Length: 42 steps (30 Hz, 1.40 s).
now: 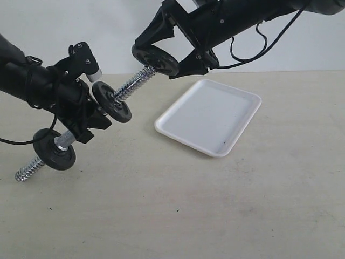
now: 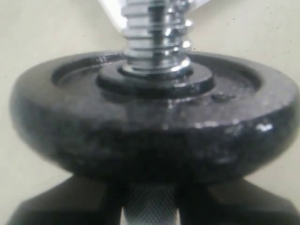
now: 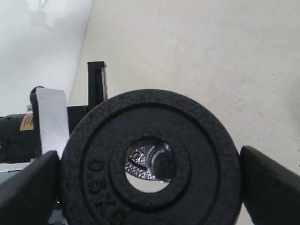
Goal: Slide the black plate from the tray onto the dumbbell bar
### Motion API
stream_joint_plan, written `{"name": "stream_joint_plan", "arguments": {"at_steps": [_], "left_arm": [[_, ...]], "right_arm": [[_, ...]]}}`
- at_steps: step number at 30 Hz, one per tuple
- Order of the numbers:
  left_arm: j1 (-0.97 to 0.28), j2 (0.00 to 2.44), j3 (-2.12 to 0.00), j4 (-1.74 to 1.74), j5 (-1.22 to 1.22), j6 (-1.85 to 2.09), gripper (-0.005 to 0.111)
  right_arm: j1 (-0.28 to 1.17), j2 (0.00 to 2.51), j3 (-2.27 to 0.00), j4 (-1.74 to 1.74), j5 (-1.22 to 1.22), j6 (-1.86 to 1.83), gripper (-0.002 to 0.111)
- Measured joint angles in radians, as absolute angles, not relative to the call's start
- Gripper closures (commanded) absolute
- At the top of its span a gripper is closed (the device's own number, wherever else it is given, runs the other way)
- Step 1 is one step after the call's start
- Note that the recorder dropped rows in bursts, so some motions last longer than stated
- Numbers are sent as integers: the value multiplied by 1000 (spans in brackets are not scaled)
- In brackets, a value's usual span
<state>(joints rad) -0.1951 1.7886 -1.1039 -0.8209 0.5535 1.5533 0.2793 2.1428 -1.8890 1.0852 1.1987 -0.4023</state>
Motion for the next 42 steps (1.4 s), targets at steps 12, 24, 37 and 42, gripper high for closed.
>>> {"name": "stream_joint_plan", "arguments": {"at_steps": [12, 24, 37, 42], "left_arm": [[-195, 1789, -1104, -827, 547, 1552, 102], [-195, 1789, -1104, -827, 549, 1552, 102], [-195, 1789, -1104, -834, 551, 1552, 102], [-195, 1789, -1104, -860, 549, 1554, 102]], "right_arm": [[279, 2126, -1884, 1085, 1211, -449, 108], [259, 2126, -1884, 1083, 1220, -492, 108], [202, 2126, -1884, 1100, 1216, -496, 108], [204, 2135, -1884, 1140, 1216, -509, 108]]}}
